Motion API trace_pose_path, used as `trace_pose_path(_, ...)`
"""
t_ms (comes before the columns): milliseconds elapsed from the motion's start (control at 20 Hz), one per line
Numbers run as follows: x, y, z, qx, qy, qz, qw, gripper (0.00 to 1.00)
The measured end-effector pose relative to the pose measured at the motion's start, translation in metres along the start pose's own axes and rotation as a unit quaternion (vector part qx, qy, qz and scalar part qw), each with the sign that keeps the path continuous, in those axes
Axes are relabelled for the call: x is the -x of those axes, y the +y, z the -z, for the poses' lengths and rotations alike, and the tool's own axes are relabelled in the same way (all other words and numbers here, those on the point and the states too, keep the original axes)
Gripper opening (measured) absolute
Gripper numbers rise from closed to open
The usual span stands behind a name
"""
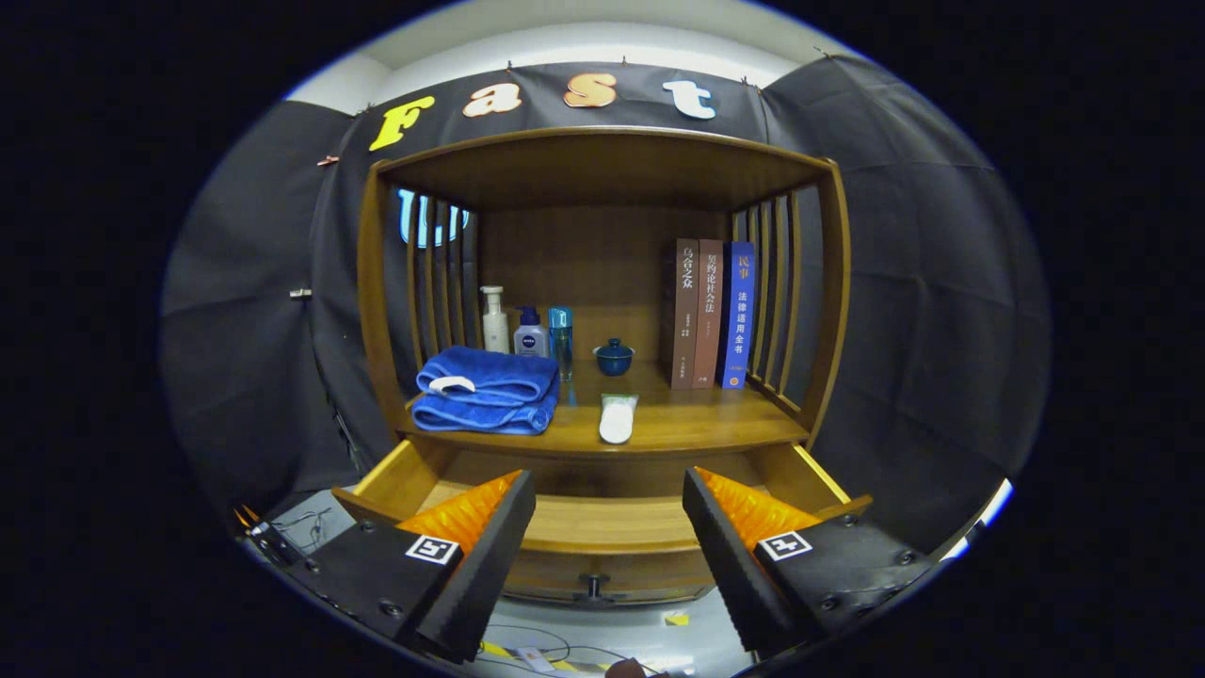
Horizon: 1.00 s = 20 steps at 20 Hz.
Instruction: Pull open the drawer, take out the items inside it, and place them on the countertop above the cabinet.
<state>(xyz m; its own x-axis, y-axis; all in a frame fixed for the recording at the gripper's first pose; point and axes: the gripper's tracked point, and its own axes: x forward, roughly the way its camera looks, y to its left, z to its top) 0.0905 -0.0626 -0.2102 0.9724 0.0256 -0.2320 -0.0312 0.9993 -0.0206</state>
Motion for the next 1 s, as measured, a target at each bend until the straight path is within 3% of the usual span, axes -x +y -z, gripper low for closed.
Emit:
trace_pose_path(450,-0.011,0.005,0.119,-0.005,-0.009,0.02,1.0,0.99)
trace_pose_path(650,-0.025,0.005,0.134,0.0,-0.019,0.02,1.0,0.99)
trace_pose_path(1000,-0.043,0.015,0.12,0.01,-0.045,0.013,0.999,0.99)
